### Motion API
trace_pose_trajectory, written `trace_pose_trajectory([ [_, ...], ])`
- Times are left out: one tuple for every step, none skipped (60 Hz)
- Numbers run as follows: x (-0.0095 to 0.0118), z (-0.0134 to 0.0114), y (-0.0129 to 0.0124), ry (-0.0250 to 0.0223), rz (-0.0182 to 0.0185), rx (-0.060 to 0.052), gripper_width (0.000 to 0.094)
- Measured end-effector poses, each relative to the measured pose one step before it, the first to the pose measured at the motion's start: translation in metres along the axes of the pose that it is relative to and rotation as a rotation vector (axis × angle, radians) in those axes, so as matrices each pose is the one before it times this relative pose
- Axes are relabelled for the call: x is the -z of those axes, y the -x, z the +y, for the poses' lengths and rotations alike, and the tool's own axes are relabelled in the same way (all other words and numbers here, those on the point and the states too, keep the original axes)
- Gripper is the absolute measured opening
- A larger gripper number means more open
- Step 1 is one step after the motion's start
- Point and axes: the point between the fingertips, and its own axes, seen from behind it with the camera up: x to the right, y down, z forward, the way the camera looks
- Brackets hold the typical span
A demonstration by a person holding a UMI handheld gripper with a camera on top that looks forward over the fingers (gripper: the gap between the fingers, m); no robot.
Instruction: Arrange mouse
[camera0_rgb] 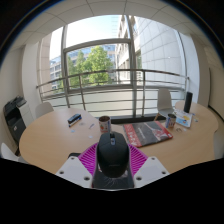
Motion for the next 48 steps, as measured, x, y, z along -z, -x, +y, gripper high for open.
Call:
trace_pose_trajectory([
  [-0.0062,0.01079,0.00694,0.02043,-0.00177,0.0093,0.0398],
  [-0.00643,0.01112,0.00688,0.01981,-0.00125,0.0074,0.0397],
  [-0.00626,0.01081,0.00634,0.01823,-0.00028,0.004,0.0398],
  [-0.0063,0.0105,0.00589,0.01602,0.00082,0.0006,0.0399],
  [-0.00642,0.01021,0.00585,0.01683,0.00137,-0.0008,0.04],
  [-0.00621,0.01054,0.00546,0.01859,0.00082,0.0003,0.0399],
  [-0.00631,0.01004,0.00464,0.01863,0.00107,0.0016,0.0401],
  [-0.00551,0.00928,0.00416,0.01724,0.00213,0.0012,0.0404],
  [-0.00545,0.00902,0.00336,0.0167,0.00315,-0.0002,0.0404],
  [-0.0052,0.0087,0.00253,0.01703,0.00479,-0.0015,0.0405],
  [-0.00433,0.00778,0.00212,0.01656,0.00615,-0.0032,0.0409],
  [-0.0073,0.00989,0.00146,0.01013,0.00594,-0.004,0.0424],
  [-0.00243,0.00585,0.00288,0.01262,0.00528,-0.0063,0.0436],
  [-0.00241,0.00521,0.00206,0.01158,0.00411,-0.0065,0.0438],
  [-0.00238,0.00492,0.00163,0.01193,0.00322,-0.0048,0.0446],
  [-0.00196,0.00448,0.00118,0.01172,0.00373,-0.0048,0.0452],
  [-0.00525,0.00348,-0.00289,0.01139,0.00164,-0.004,0.0462],
  [-0.00188,0.00492,0.00158,0.00721,0.00391,-0.0033,0.0472],
  [-0.0007,0.00272,0.00139,0.00734,0.00137,-0.0036,0.0486],
  [-0.0006,0.00234,0.0009,0.00687,0.00131,-0.0014,0.0502],
  [-0.0004,0.00231,0.00041,0.00745,0.00278,0.0013,0.0517],
  [0.00034,0.00252,-0.00009,0.00854,0.00464,0.0019,0.0533],
  [-0.00078,-0.00083,-0.00204,0.00899,0.00553,0.0005,0.0553],
  [0.00088,0.00162,-0.00027,0.00016,0.00647,0.0027,0.0584],
  [0.00198,-0.00022,-0.00075,-0.0009,0.00822,0.0024,0.0627],
  [0.00236,-0.00079,-0.00012,-0.00286,0.00654,0.0032,0.0681],
  [0.00235,-0.00121,0.00051,-0.00319,0.00393,0.0052,0.0748],
  [0.00251,-0.00137,0.00057,-0.00338,0.00272,0.0065,0.0814],
  [0.00246,-0.00127,0.00019,-0.00343,0.00291,0.007,0.0859],
  [0.00282,-0.00126,0.00009,-0.00291,0.00419,0.0056,0.0836],
  [0.00305,-0.00119,-0.00021,-0.00146,0.00494,0.0051,0.082],
  [0.00306,-0.00125,-0.00033,-0.00237,0.00539,0.0051,0.0818],
  [0.0039,-0.00393,-0.00169,0.0032,0.00348,0.002,0.0825],
  [0.00499,-0.00201,-0.00032,-0.00412,0.00466,0.0021,0.0839],
  [0.00382,-0.00101,-0.00029,-0.0047,0.00478,0.0018,0.085],
  [0.00412,-0.00137,0.0003,-0.00432,0.0023,0.0024,0.0853],
  [0.00469,-0.0013,-0.00055,-0.00362,0.00497,0.0019,0.0851],
  [0.00507,-0.0015,-0.00141,-0.00384,0.00817,0.001,0.0851],
  [0.00586,-0.00174,-0.00104,-0.00434,0.00707,0.0003,0.0847],
  [0.00573,-0.00165,-0.00084,-0.00478,0.00631,-0.0006,0.0844],
  [0.00824,-0.0029,0.0001,-0.00167,0.00472,0.0,0.0843],
  [0.00672,-0.00195,-0.00044,-0.00638,0.0036,-0.001,0.0845],
  [0.00694,-0.00198,-0.00061,-0.00815,0.00415,-0.0016,0.0847],
  [0.00683,-0.00202,-0.00086,-0.00884,0.00476,-0.0025,0.0845],
  [0.00724,-0.00189,-0.00052,-0.00831,0.00463,-0.0018,0.0845],
  [0.00932,-0.00255,-0.00026,-0.00357,0.00405,0.0005,0.0843],
  [0.00798,-0.0017,-0.00042,-0.00751,0.00331,-0.0001,0.0845],
  [0.00809,-0.00163,-0.00033,-0.00831,0.00348,0.0001,0.0846],
])
